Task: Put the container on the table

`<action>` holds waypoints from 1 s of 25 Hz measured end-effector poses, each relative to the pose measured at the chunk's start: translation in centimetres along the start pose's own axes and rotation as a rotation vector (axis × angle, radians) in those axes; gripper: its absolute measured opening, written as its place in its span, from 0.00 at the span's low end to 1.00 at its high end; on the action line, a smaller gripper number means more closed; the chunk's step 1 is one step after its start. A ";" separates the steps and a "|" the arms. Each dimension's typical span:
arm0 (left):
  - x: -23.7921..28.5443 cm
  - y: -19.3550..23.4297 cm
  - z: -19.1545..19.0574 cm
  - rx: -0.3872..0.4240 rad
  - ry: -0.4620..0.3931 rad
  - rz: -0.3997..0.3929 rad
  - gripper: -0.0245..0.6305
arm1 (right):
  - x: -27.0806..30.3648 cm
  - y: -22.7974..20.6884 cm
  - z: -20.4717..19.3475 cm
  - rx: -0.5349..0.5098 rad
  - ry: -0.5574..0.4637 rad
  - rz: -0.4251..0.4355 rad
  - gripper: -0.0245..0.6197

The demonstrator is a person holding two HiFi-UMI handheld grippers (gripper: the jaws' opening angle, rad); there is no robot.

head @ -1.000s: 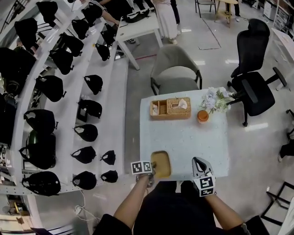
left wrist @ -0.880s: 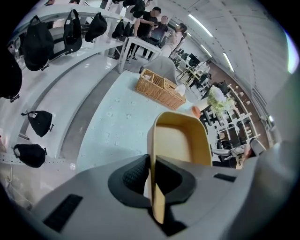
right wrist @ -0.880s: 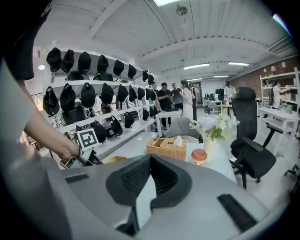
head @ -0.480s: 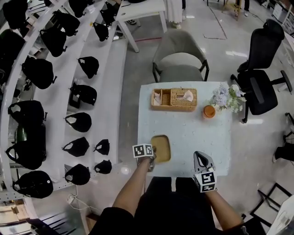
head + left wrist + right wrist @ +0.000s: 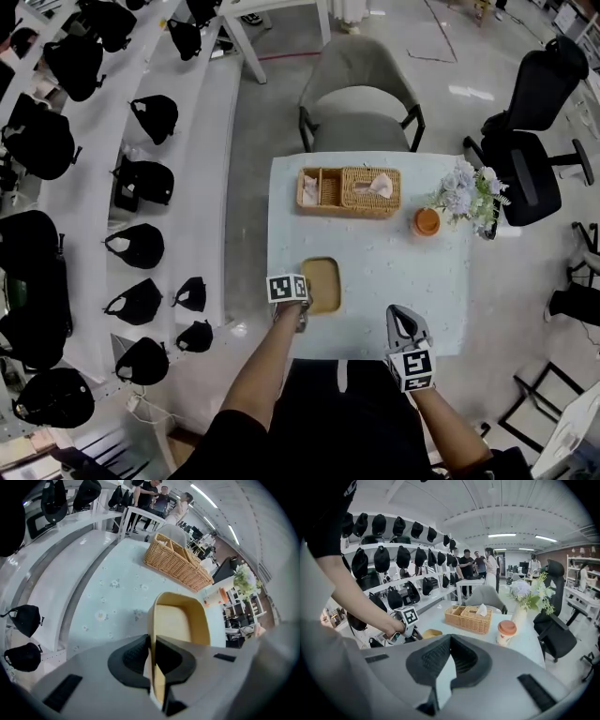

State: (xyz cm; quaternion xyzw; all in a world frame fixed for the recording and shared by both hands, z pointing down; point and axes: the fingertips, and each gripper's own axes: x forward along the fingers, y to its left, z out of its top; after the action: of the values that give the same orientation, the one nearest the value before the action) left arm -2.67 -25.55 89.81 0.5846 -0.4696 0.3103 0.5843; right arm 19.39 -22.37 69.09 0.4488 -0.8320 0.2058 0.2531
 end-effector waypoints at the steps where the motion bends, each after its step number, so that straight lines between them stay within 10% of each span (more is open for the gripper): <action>1: 0.4 0.1 0.3 0.001 0.002 0.000 0.07 | 0.2 -0.1 -0.3 0.002 0.007 -0.004 0.04; 25: 1.1 1.8 2.0 -0.066 -0.098 -0.044 0.25 | 0.3 -2.0 -0.6 0.074 0.031 -0.071 0.04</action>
State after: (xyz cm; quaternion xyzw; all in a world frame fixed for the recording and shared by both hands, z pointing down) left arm -4.24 -27.52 91.26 0.5895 -0.4947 0.2530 0.5863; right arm 21.04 -23.26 69.98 0.4838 -0.8033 0.2344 0.2563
